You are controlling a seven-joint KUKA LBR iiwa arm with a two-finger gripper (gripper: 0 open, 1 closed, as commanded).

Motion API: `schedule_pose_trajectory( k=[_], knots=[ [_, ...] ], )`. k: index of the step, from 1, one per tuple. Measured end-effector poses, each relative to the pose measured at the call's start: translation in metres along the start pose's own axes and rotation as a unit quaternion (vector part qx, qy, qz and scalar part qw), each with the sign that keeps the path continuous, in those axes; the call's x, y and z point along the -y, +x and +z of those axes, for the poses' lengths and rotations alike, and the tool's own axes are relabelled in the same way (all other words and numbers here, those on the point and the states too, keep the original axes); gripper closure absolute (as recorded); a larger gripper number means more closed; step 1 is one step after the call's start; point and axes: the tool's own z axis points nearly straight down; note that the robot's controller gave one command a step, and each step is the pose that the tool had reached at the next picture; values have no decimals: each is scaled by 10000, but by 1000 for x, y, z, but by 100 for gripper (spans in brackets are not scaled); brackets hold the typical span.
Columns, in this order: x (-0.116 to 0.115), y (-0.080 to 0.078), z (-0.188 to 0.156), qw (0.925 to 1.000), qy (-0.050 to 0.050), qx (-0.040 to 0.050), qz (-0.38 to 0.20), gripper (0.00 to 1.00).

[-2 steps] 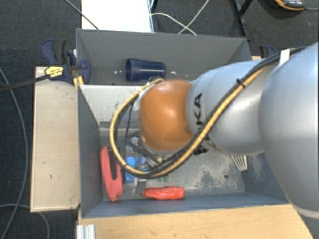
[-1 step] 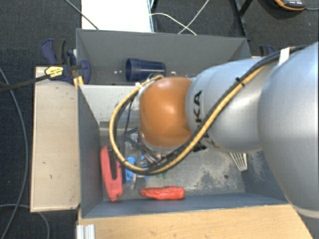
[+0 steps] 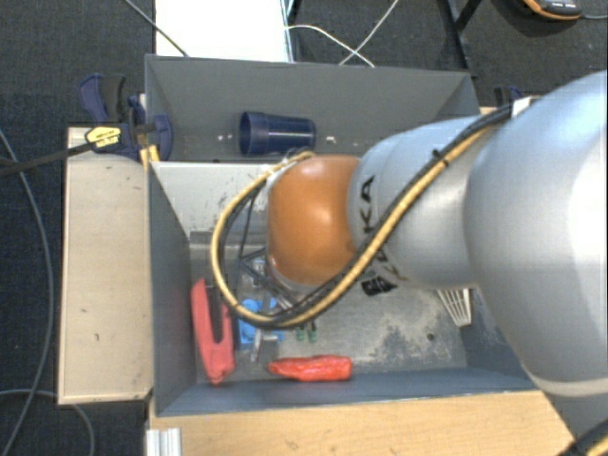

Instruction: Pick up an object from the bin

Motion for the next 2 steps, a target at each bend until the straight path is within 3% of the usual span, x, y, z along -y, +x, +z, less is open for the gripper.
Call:
schedule_pose_trajectory(
  k=[1, 2],
  knots=[
    [22, 7, 15, 10000, -14, 33, 37, 0],
    [4, 7, 6, 10000, -23, 41, -19, 0]
  ],
)
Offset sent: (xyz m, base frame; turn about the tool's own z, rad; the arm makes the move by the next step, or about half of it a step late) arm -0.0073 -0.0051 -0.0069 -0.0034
